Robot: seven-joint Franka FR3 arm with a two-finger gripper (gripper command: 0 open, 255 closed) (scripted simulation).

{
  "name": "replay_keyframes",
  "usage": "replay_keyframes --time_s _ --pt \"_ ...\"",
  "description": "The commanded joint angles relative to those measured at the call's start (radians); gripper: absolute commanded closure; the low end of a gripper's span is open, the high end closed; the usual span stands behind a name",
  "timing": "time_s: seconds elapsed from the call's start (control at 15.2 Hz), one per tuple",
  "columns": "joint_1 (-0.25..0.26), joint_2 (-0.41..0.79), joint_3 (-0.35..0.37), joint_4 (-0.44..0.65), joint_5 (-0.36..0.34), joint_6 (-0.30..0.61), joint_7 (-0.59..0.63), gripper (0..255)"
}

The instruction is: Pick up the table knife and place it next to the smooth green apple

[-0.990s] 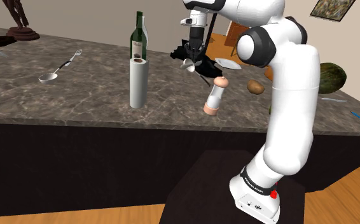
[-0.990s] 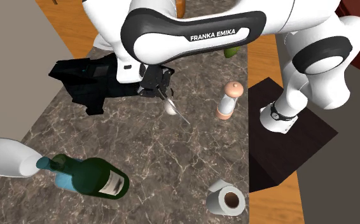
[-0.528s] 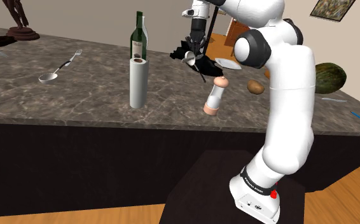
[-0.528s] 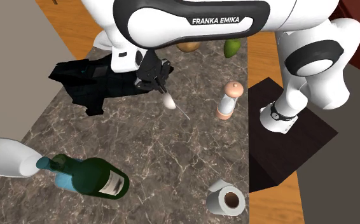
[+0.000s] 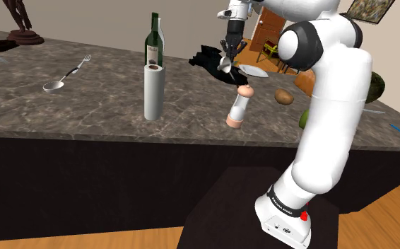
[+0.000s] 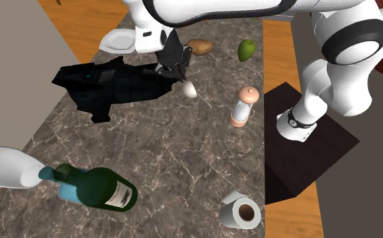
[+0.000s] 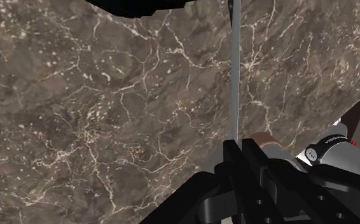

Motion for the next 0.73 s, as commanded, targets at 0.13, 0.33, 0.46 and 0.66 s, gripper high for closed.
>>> replay_keyframes --time_s 0.13,0.33,0.46,0.66 --pt "-0.014 -0.097 -0.03 -0.143 -0.055 0.052 -0.067 255" --pt "-0.031 -0.158 -0.052 -0.224 -0.094 0.077 -0.115 255" --pt "-0.045 -0.193 -0.068 -0.268 -0.118 0.091 -0.148 255" --pt "-0.069 -0.237 -0.093 -0.322 -0.153 0.109 -0.2 255"
